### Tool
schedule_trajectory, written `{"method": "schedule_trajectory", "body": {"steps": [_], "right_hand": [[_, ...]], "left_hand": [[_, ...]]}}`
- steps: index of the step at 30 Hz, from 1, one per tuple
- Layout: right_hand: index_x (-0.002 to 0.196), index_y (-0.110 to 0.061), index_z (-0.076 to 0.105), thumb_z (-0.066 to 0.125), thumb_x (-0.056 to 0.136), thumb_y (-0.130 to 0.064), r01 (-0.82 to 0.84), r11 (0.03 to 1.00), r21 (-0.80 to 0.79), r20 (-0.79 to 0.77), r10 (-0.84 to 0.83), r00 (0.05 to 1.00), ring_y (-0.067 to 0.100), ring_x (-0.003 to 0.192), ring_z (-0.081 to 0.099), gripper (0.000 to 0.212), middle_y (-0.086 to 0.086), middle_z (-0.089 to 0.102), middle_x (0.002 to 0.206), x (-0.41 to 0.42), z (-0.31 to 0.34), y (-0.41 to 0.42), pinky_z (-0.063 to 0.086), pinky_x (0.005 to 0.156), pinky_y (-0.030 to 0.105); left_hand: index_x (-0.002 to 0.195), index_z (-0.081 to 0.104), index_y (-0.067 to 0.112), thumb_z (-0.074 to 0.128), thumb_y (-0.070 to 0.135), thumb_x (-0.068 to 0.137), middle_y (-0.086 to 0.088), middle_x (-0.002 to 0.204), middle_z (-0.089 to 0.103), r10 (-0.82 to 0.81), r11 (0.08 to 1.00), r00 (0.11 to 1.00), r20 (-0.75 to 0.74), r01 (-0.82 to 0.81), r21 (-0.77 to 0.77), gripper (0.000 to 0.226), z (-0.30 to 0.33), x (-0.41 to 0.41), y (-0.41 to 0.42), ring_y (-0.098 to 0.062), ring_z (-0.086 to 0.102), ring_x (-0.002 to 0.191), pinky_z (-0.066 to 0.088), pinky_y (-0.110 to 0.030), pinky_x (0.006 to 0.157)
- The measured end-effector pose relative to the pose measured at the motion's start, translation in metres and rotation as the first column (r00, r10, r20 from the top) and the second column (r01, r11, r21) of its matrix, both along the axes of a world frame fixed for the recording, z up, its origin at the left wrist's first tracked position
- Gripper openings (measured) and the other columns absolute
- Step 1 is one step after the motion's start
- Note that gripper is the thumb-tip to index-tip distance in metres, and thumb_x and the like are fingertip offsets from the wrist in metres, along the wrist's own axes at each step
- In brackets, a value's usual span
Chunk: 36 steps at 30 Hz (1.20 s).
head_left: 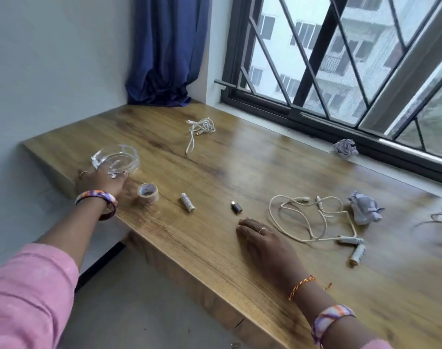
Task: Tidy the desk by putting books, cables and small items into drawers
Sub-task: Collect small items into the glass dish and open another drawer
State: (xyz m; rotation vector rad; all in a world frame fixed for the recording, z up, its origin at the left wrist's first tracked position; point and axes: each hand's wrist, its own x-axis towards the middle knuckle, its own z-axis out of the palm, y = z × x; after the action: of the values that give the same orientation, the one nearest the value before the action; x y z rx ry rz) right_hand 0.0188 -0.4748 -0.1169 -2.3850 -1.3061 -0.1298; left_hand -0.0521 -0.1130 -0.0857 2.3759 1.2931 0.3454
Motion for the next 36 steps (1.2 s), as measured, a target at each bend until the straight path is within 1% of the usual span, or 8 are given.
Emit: {"method": "schedule_trajectory", "body": {"steps": [6,10,13,17,20,24,27,36], "right_hand": [[0.116,-0.016,0.060,0.038,0.089,-0.032,0.123,0.992,0.011,0.247,-0.122,0.961,0.030,0.105,0.063,0.038,0.012,0.062,0.123,-0.018,0.006,0.026,0.053,0.082,0.035],[0.136,-0.022,0.043,0.052,0.087,-0.024,0.054,0.998,0.045,0.024,-0.055,0.998,0.036,0.129,0.043,0.050,0.018,0.036,0.146,-0.051,-0.001,0.101,0.039,0.103,0.043],[0.142,-0.027,0.035,0.038,0.096,-0.029,0.029,0.998,-0.054,-0.088,-0.034,0.995,0.030,0.140,0.026,0.046,0.014,0.024,0.153,-0.059,-0.001,0.138,0.021,0.112,0.040],[0.117,-0.019,0.061,0.024,0.084,-0.036,-0.029,0.998,-0.055,-0.036,0.027,0.999,0.028,0.109,0.058,0.053,0.008,0.064,0.117,-0.052,0.011,0.151,0.042,0.092,0.039],[0.103,-0.017,0.068,0.042,0.085,-0.029,0.022,0.998,-0.055,-0.087,-0.026,0.996,0.031,0.088,0.064,0.034,0.005,0.070,0.098,-0.043,0.022,0.157,0.046,0.071,0.034],[0.107,-0.024,0.068,0.054,0.082,-0.019,0.227,0.973,-0.053,-0.168,-0.233,0.958,0.031,0.096,0.062,0.029,0.004,0.069,0.105,-0.034,0.034,0.151,0.047,0.070,0.035],[0.105,-0.027,0.069,0.057,0.080,-0.018,0.393,0.913,-0.110,-0.152,-0.406,0.901,0.024,0.100,0.061,0.030,0.001,0.070,0.104,-0.021,0.040,0.133,0.045,0.076,0.031],[0.077,-0.011,0.075,0.070,0.065,-0.005,0.688,0.712,0.137,-0.305,-0.631,0.713,0.012,0.062,0.060,0.014,0.008,0.071,0.069,0.009,0.056,0.092,0.047,0.060,0.025]], "left_hand": [[0.108,0.068,0.006,0.059,0.008,0.085,-0.029,0.111,0.062,-0.014,0.998,0.962,0.272,-0.003,0.063,0.025,-0.011,-0.015,-0.005,-0.046,0.055,0.105,0.043,-0.044,0.087],[0.107,0.068,0.009,0.056,0.005,0.086,-0.028,0.104,0.065,-0.076,0.997,0.931,0.358,0.073,0.023,0.025,-0.014,-0.030,-0.018,-0.043,0.059,0.096,0.045,-0.041,0.083],[0.106,0.069,0.009,0.059,0.005,0.086,-0.027,0.098,0.067,-0.122,0.993,0.908,0.402,0.112,0.047,0.023,-0.007,-0.038,-0.017,-0.042,0.061,0.091,0.046,-0.039,0.078],[0.103,0.071,0.009,0.065,0.004,0.081,-0.023,0.080,0.069,-0.278,0.961,0.849,0.449,0.247,0.127,0.023,0.011,-0.038,-0.020,-0.038,0.061,0.067,0.045,-0.033,0.063],[0.098,0.074,0.012,0.072,0.008,0.077,-0.021,0.072,0.069,-0.412,0.911,0.809,0.419,0.369,0.183,0.022,0.026,-0.023,-0.021,-0.025,0.051,0.054,0.036,-0.024,0.058],[0.096,0.073,0.016,0.072,0.016,0.079,-0.019,0.080,0.070,-0.599,0.799,0.748,0.287,0.585,0.140,0.017,0.044,0.004,-0.026,-0.034,0.062,0.070,0.034,-0.025,0.059],[0.097,0.072,0.021,0.071,0.024,0.079,-0.014,0.087,0.072,-0.702,0.708,0.679,0.213,0.699,0.106,0.018,0.042,0.025,-0.029,-0.033,0.064,0.083,0.044,-0.032,0.070],[0.095,0.072,0.025,0.070,0.028,0.079,-0.005,0.102,0.071,-0.815,0.568,0.554,0.167,0.821,0.049,0.016,0.032,0.066,-0.049,-0.026,0.062,0.098,0.044,-0.030,0.081]]}}
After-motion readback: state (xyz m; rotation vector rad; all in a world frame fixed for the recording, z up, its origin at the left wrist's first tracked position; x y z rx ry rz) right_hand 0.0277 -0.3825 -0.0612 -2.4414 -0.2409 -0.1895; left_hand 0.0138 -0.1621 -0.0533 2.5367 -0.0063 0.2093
